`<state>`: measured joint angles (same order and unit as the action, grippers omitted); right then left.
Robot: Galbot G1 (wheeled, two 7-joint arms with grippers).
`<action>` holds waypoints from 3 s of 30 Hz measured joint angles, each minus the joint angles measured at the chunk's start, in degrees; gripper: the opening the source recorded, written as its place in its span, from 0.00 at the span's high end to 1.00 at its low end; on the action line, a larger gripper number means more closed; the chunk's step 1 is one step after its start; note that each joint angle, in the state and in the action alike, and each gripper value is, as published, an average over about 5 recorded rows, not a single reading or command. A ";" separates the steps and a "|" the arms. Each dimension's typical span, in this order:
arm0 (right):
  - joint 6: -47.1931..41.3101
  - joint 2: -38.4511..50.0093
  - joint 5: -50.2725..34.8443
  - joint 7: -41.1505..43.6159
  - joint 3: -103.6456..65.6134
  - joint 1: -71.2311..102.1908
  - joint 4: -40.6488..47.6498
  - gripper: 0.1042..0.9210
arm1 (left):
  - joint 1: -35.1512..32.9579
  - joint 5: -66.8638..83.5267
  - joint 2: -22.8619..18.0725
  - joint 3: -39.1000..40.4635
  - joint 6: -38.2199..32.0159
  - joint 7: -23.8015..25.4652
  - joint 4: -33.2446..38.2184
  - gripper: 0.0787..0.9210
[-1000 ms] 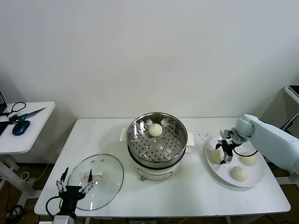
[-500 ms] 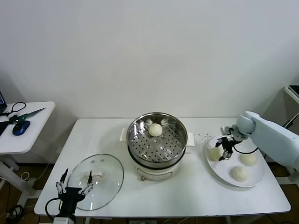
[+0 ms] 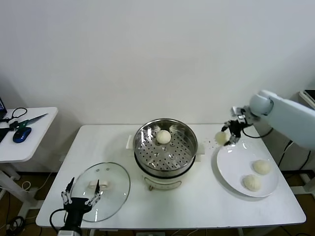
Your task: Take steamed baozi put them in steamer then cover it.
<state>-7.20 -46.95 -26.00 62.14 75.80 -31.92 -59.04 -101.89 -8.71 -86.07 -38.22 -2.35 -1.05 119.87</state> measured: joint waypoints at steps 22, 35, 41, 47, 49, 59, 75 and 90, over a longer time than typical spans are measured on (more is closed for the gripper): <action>-7.33 -23.62 -21.91 -6.72 15.85 -11.44 -3.45 0.26 | -0.92 -0.13 0.09 1.55 -0.61 0.02 2.42 0.12; -8.25 -32.34 -23.23 -9.53 18.72 -6.54 -1.42 0.25 | -1.29 -0.22 0.59 0.82 -0.84 -0.02 3.10 0.12; -8.33 -33.78 -22.86 -10.11 18.90 -4.27 -0.69 0.24 | -1.31 -0.41 0.89 0.74 -0.92 -0.03 3.08 0.12; -8.39 -34.29 -22.26 -10.21 19.09 -3.44 -0.68 0.21 | -1.26 -0.43 0.91 0.61 -0.91 -0.05 3.02 0.12; -8.42 -34.32 -21.94 -10.22 19.05 -3.35 -0.81 0.17 | -1.14 -0.45 0.91 0.61 -0.87 -0.04 2.99 0.12; -8.44 -32.77 -21.20 -9.58 17.82 -4.70 -2.53 0.12 | -0.77 -0.76 0.91 0.81 -0.48 0.03 3.01 0.12; -7.45 -15.70 -15.17 -5.97 13.54 -10.73 -13.99 0.12 | 0.03 -1.99 0.94 1.13 0.67 0.10 3.30 0.12; -3.32 12.32 1.36 -2.10 5.66 -3.68 -22.54 0.12 | 1.31 -2.33 0.57 1.08 2.07 -0.11 3.29 0.12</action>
<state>-10.52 -34.63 -24.64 60.04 81.46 -35.60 -81.58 -100.58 -11.04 -85.49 -37.14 -0.28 -1.16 123.16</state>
